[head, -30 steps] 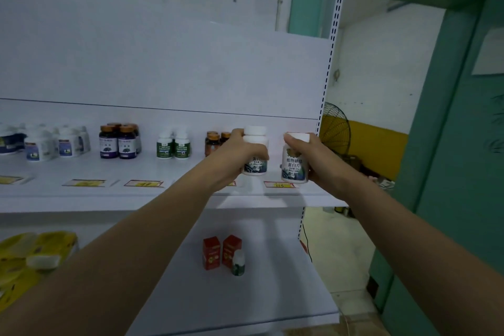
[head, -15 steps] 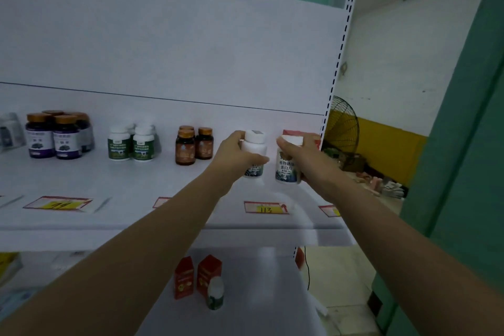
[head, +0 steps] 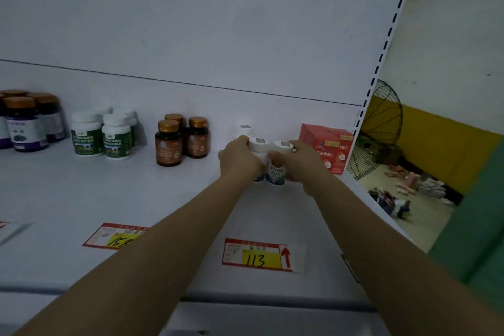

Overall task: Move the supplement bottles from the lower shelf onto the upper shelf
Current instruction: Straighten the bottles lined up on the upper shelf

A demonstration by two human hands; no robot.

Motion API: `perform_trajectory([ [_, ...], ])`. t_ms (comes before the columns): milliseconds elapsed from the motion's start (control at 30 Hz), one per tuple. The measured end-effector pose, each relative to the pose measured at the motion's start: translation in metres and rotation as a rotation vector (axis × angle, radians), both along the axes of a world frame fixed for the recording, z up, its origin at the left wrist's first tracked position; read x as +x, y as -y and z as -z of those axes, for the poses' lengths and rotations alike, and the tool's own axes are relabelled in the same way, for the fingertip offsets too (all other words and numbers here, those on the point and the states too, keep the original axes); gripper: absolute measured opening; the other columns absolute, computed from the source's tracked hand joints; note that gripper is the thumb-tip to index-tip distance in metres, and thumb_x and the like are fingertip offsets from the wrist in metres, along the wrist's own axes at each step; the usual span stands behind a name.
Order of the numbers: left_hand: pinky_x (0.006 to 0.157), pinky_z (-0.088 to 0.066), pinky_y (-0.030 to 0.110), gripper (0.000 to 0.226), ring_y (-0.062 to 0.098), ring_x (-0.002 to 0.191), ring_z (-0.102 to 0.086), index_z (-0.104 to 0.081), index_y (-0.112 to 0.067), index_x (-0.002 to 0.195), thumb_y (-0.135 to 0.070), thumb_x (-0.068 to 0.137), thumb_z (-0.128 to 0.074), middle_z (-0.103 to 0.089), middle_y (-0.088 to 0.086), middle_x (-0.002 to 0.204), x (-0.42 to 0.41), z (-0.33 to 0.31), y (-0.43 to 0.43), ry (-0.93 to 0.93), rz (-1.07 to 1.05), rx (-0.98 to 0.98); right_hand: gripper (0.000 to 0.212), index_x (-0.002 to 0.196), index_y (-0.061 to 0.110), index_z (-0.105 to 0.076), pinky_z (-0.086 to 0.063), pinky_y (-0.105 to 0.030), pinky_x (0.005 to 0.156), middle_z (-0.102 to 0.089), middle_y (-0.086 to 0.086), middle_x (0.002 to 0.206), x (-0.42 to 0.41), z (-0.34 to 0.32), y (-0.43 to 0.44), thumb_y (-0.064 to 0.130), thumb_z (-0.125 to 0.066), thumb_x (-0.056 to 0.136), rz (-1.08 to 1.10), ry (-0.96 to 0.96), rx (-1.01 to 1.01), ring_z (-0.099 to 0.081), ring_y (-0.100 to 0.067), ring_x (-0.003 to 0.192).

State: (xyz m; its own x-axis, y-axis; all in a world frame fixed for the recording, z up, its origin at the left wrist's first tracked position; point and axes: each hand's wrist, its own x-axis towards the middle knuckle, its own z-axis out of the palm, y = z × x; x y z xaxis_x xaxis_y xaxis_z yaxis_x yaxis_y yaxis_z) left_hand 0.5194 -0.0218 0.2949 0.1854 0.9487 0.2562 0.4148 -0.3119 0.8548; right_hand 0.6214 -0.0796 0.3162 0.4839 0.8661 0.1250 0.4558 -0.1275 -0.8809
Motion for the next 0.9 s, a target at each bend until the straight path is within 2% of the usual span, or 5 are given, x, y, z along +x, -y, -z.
perform_trajectory([
  [167,0.092,-0.049,0.038,0.05,0.03,0.114,-0.051,-0.056,-0.008,0.12,-0.018,0.075,-0.076,-0.05,0.013,0.122,0.013,-0.005,-0.016,-0.241,-0.07,0.124,0.049,0.124,0.005,-0.048,-0.053,-0.049,0.088,-0.056,-0.016,0.118,0.005,-0.009,-0.019,0.011,-0.067,0.078,0.059,0.153,-0.012,-0.058,-0.033,0.107],
  [300,0.074,-0.044,0.036,0.048,0.03,0.111,-0.053,-0.046,-0.013,0.124,-0.013,0.08,-0.066,-0.053,0.012,0.12,0.018,-0.004,-0.025,-0.315,-0.084,0.243,0.038,0.121,0.004,-0.045,-0.052,-0.041,0.086,-0.057,-0.018,0.118,0.004,-0.009,-0.035,0.012,-0.06,0.087,0.11,0.382,-0.023,-0.058,-0.033,0.105],
  [433,0.067,-0.041,0.034,0.039,0.03,0.103,-0.057,-0.05,-0.013,0.115,-0.014,0.08,-0.067,-0.054,0.013,0.117,0.017,-0.005,-0.029,-0.412,-0.069,0.319,0.034,0.119,0.004,-0.045,-0.047,-0.035,0.076,-0.058,-0.017,0.116,0.006,-0.011,-0.045,0.014,-0.058,0.089,0.112,0.501,-0.059,-0.058,-0.032,0.103],
  [733,0.063,-0.037,0.034,0.048,0.031,0.102,-0.056,-0.043,-0.013,0.113,-0.014,0.074,-0.071,-0.055,0.013,0.111,-0.002,-0.015,-0.036,-0.504,-0.087,0.273,0.037,0.118,0.006,-0.046,-0.048,-0.035,0.075,-0.056,-0.02,0.117,0.011,-0.01,-0.059,0.017,-0.062,0.086,0.089,0.546,-0.073,-0.056,-0.033,0.104],
  [900,0.06,-0.038,0.034,0.045,0.031,0.096,-0.058,-0.043,-0.011,0.112,-0.018,0.077,-0.07,-0.06,0.015,0.107,-0.024,-0.019,-0.043,-0.526,-0.079,0.281,0.041,0.12,0.006,-0.051,-0.052,-0.04,0.086,-0.056,-0.02,0.12,0.005,-0.01,-0.067,0.018,-0.065,0.083,0.052,0.456,-0.011,-0.056,-0.033,0.105],
])
